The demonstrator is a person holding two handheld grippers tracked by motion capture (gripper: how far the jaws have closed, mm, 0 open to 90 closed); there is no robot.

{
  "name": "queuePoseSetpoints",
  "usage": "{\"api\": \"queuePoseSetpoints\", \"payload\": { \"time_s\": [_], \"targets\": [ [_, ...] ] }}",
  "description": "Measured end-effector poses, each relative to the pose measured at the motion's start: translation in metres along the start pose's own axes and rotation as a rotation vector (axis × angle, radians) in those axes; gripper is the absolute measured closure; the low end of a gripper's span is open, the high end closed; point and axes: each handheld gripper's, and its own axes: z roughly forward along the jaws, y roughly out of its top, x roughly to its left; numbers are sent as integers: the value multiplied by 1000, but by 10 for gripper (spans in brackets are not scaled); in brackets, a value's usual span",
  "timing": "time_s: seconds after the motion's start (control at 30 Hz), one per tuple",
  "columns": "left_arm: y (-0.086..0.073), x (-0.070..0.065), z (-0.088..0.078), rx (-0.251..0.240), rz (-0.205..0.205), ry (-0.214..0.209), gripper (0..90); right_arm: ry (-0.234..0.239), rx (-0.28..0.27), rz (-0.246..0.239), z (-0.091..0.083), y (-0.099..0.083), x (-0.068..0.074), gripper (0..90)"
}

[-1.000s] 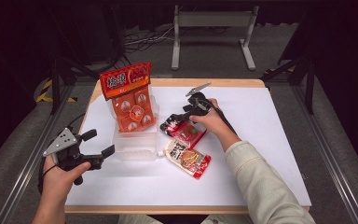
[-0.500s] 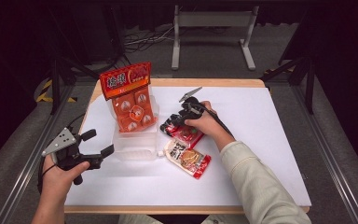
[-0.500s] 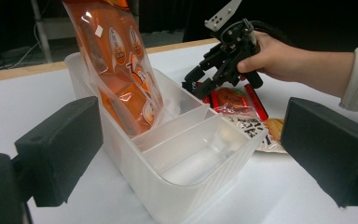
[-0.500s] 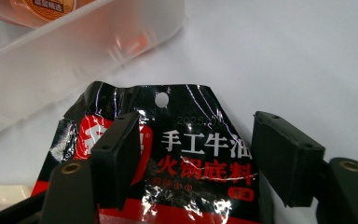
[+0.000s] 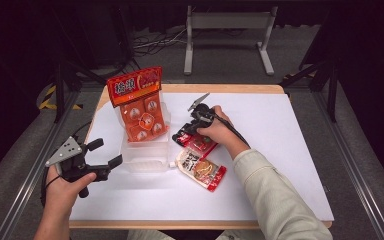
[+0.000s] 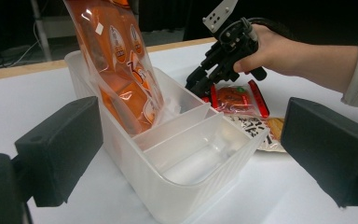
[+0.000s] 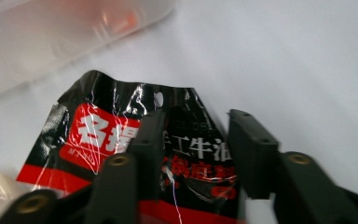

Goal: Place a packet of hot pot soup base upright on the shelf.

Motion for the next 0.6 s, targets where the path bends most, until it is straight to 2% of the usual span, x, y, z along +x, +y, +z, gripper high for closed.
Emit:
{"api": "queuePoseSetpoints", "payload": {
  "time_s": [0.03, 0.07, 0.1, 0.13, 0.23, 0.37, 0.4, 0.6],
  "targets": [
    [0, 0, 0, 0, 0, 0, 66, 0, 0, 0, 0, 0, 0, 636],
    [0, 0, 0, 0, -2, -1, 66, -11, 21, -19, -4, 1, 0, 768],
    [0, 0, 0, 0, -2, -1, 66, -11, 35, -29, -6, 2, 0, 836],
    [-1, 1, 1, 2, -3, -1, 66, -15, 41, -40, -7, 2, 1, 852],
    [0, 1, 1, 1, -5, -1, 66, -37, 57, -70, -10, 2, 2, 873],
    [0, 1, 1, 0, -7, -1, 66, -30, 31, -48, -19, -2, -1, 883],
    [0, 2, 1, 0, -8, -1, 66, -21, 2, -29, -28, -5, -4, 888],
    [1, 2, 3, -2, -7, -2, 66, 9, -88, 3, -60, -8, -7, 897]
  ]
}}
